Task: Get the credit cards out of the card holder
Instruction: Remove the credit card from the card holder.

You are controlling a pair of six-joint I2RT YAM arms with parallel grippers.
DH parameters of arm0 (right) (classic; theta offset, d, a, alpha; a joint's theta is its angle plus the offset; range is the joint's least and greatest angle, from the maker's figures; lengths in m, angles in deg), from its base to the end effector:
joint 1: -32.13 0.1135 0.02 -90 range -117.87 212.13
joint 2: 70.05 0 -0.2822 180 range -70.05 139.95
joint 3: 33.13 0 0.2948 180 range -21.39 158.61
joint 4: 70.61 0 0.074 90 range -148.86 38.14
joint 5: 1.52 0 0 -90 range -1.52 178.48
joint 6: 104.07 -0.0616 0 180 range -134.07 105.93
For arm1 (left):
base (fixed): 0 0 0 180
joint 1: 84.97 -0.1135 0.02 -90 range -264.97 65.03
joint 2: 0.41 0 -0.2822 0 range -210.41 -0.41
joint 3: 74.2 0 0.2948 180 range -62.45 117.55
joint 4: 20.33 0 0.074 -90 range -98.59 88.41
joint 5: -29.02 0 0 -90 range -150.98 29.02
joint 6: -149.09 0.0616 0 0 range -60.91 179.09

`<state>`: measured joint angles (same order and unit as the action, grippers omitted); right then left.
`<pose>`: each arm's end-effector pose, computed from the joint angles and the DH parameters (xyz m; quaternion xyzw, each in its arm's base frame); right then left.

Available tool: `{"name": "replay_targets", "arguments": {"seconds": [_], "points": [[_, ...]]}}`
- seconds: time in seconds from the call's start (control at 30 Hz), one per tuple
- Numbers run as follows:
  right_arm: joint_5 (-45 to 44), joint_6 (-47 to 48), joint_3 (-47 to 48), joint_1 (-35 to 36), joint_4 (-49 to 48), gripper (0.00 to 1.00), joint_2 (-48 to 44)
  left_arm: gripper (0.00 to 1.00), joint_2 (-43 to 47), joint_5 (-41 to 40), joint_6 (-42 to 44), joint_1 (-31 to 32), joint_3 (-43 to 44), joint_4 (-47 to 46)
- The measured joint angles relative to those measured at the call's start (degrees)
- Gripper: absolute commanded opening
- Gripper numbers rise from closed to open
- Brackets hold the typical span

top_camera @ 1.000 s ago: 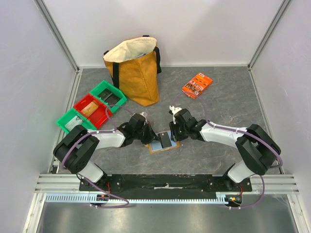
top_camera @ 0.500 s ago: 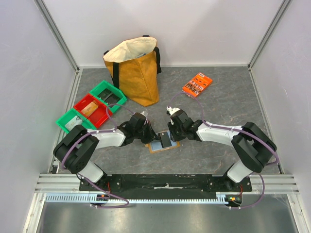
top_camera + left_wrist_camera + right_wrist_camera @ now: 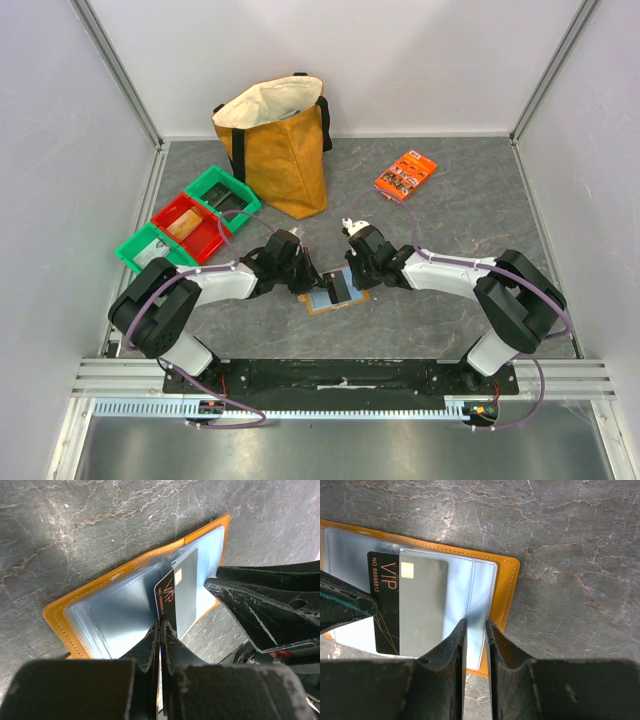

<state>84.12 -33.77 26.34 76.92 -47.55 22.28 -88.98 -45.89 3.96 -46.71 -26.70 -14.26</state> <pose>0.2552 0.2468 0.1233 -0.1966 0.9350 0.1255 0.2671 0.2460 -0.2145 0.1041 -0.0879 0.9199 -0.3474 0.1595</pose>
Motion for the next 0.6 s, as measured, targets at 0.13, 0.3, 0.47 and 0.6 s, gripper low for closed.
{"name": "replay_targets", "arguments": {"seconds": [0.13,0.3,0.47,0.6], "points": [[-0.1,0.0,0.1,0.0,0.1,0.24,0.1,0.02,1.8,0.0,0.3,-0.3,-0.4,1.0],[-0.3,-0.4,0.1,0.0,0.2,0.25,-0.1,0.02,7.8,0.0,0.3,-1.3,-4.2,1.1],[-1.8,-0.9,-0.5,-0.1,1.6,0.38,-1.9,0.02,13.3,-0.7,0.0,-2.1,-8.9,0.7],[-1.3,-1.6,-2.3,-0.3,1.6,0.41,-7.4,0.02,14.2,-1.2,-0.5,-2.2,-10.2,0.2]]}}
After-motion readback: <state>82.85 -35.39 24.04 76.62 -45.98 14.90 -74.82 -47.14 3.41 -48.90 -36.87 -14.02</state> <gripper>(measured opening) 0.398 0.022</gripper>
